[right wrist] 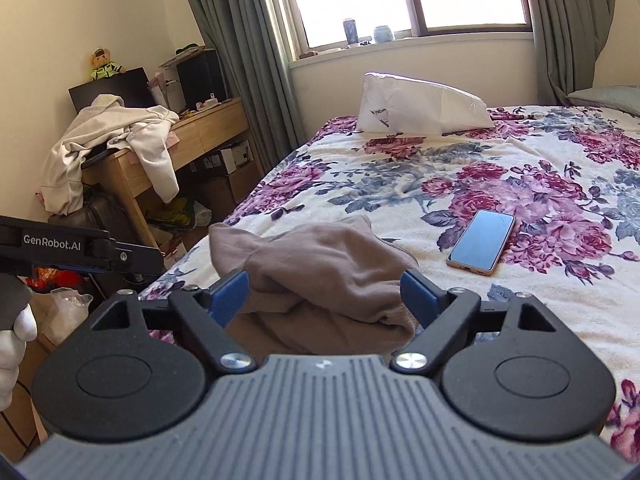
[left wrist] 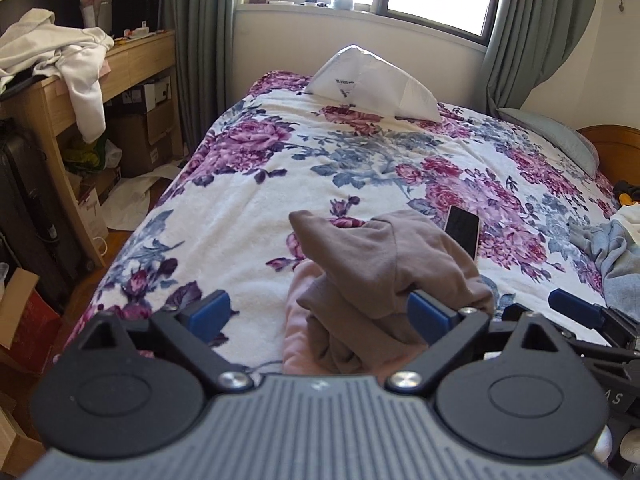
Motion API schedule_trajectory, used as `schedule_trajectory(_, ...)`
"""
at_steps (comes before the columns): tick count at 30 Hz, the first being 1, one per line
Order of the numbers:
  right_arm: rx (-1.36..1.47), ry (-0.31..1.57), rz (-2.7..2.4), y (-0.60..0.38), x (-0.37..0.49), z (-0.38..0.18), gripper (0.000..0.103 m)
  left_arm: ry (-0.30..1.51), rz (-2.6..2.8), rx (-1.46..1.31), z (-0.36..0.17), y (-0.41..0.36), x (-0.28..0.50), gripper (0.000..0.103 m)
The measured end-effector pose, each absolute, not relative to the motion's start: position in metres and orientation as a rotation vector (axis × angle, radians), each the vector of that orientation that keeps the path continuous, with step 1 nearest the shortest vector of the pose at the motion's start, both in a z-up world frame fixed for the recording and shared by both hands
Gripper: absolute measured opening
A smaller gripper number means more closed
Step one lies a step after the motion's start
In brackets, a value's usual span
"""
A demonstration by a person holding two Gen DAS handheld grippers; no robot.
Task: Fold clothes
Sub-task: 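Open both tools and withdraw them from the stacked clothes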
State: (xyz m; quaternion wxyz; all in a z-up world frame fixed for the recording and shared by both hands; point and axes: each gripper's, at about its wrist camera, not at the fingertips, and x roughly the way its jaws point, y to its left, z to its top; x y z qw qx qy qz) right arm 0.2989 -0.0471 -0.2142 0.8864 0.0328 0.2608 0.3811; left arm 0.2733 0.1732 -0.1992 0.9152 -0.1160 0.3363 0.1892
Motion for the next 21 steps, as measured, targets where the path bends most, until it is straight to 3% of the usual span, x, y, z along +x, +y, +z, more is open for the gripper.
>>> schedule_trajectory(13,0.052,0.577,0.723,-0.093,0.242,-0.162,0.103,0.631,0.409,-0.199,-0.16,0.114,0.219,0.103)
schedule_trajectory(21,0.011,0.563,0.685,-0.104,0.214,-0.144,0.103,0.618,0.401,-0.185,-0.15,0.09,0.203,0.103)
